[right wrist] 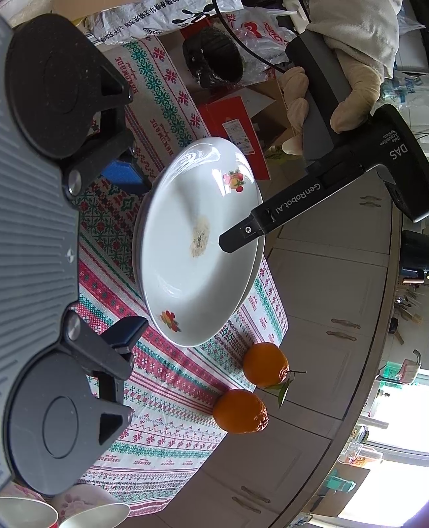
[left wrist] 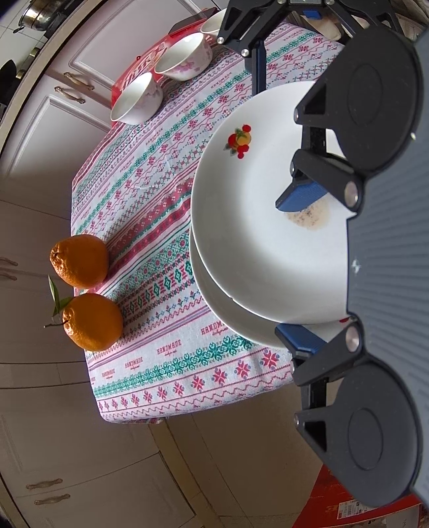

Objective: Organize plates and bowls
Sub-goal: 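Lower the stained white plate onto the plate stack with the left gripper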

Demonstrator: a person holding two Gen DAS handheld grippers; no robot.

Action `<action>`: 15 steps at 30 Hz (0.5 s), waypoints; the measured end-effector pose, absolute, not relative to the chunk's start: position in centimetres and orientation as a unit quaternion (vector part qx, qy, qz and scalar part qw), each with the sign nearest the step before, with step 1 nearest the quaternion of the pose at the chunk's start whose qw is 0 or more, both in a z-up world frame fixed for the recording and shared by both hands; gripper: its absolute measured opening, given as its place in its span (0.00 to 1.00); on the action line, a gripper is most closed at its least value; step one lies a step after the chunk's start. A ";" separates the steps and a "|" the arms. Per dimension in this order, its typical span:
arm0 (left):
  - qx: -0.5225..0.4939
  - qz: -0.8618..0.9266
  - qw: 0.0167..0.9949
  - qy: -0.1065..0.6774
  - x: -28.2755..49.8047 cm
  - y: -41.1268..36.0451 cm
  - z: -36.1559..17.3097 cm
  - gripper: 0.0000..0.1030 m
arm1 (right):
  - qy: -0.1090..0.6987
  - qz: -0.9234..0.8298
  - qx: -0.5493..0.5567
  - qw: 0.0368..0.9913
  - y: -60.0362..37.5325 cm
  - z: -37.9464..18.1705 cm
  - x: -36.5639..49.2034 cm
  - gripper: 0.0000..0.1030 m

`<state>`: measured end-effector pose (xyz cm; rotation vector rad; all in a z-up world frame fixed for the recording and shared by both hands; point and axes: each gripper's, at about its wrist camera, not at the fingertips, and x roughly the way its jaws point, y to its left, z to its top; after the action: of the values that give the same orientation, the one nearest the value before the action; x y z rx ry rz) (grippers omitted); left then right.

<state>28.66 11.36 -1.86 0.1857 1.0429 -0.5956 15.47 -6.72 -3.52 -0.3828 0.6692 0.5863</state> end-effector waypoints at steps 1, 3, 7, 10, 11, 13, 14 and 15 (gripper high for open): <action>0.089 -0.279 0.821 0.489 28.6 11.3 -1.8 0.72 | 0.321 0.281 -0.185 0.885 -6.7 -3.5 15.4 0.83; 0.092 -0.278 0.822 0.488 28.5 11.3 -1.8 0.72 | 0.318 0.279 -0.186 0.887 -6.8 -3.4 15.3 0.85; 0.097 -0.274 0.825 0.484 28.4 11.1 -1.7 0.72 | 0.310 0.270 -0.186 0.892 -7.3 -3.1 15.0 0.95; 0.101 -0.271 0.827 0.482 28.2 10.9 -1.6 0.72 | 0.306 0.267 -0.182 0.895 -7.7 -2.7 14.9 0.96; 0.103 -0.271 0.827 0.481 28.1 10.8 -1.6 0.72 | 0.305 0.265 -0.180 0.897 -7.7 -2.6 14.8 0.96; 0.108 -0.270 0.828 0.480 28.0 10.7 -1.5 0.73 | 0.304 0.267 -0.178 0.897 -7.9 -2.5 14.8 0.96; 0.110 -0.270 0.827 0.481 27.9 10.7 -1.6 0.73 | 0.304 0.271 -0.178 0.896 -7.8 -2.5 14.8 0.96; 0.111 -0.269 0.827 0.481 27.8 10.7 -1.6 0.73 | 0.305 0.273 -0.180 0.894 -7.7 -2.6 14.9 0.96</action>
<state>27.84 10.66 -1.57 0.2361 1.0215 -0.5714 14.94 -7.72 -2.60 -0.3732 0.6325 0.5668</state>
